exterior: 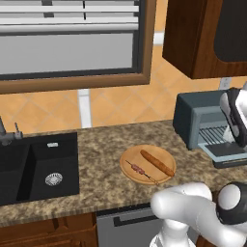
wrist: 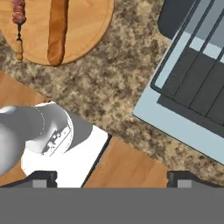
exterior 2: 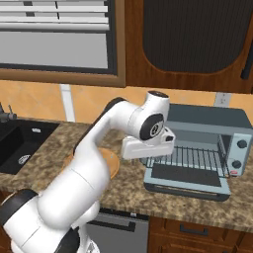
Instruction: Pick up the kebab skewer and baguette bread, and place them inside the toaster oven. Close the toaster oven door and start by setting the timer.
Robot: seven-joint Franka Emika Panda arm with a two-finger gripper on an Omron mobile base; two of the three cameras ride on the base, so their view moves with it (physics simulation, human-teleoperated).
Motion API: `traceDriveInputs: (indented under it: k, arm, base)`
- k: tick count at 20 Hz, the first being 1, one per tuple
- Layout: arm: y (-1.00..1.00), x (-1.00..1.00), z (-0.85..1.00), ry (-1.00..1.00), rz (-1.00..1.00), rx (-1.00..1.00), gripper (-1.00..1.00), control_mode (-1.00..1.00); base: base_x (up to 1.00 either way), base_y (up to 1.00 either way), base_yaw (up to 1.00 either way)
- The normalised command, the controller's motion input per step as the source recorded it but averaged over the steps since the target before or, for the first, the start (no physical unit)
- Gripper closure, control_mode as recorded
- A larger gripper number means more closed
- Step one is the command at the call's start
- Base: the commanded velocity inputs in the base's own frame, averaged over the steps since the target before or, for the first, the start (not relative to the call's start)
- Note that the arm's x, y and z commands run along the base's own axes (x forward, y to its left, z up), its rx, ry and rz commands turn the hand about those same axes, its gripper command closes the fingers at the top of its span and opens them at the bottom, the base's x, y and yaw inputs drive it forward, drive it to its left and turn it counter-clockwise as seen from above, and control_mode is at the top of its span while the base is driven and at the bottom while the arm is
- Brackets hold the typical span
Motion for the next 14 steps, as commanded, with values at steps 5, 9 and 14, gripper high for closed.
traceDriveInputs:
  k: [5,9,14]
  arm:
    - [1.0,0.0,-0.12,0.01,0.32,-0.1,-1.0,-1.0]
    - [1.0,0.06,-0.39,0.01,0.3,-0.02,-1.0,-1.0]
    - [0.94,0.29,-0.42,0.02,0.21,0.0,-1.0,-1.0]
  base:
    - [0.0,0.0,0.0]
    - [0.0,0.0,0.0]
    - [0.0,0.0,0.0]
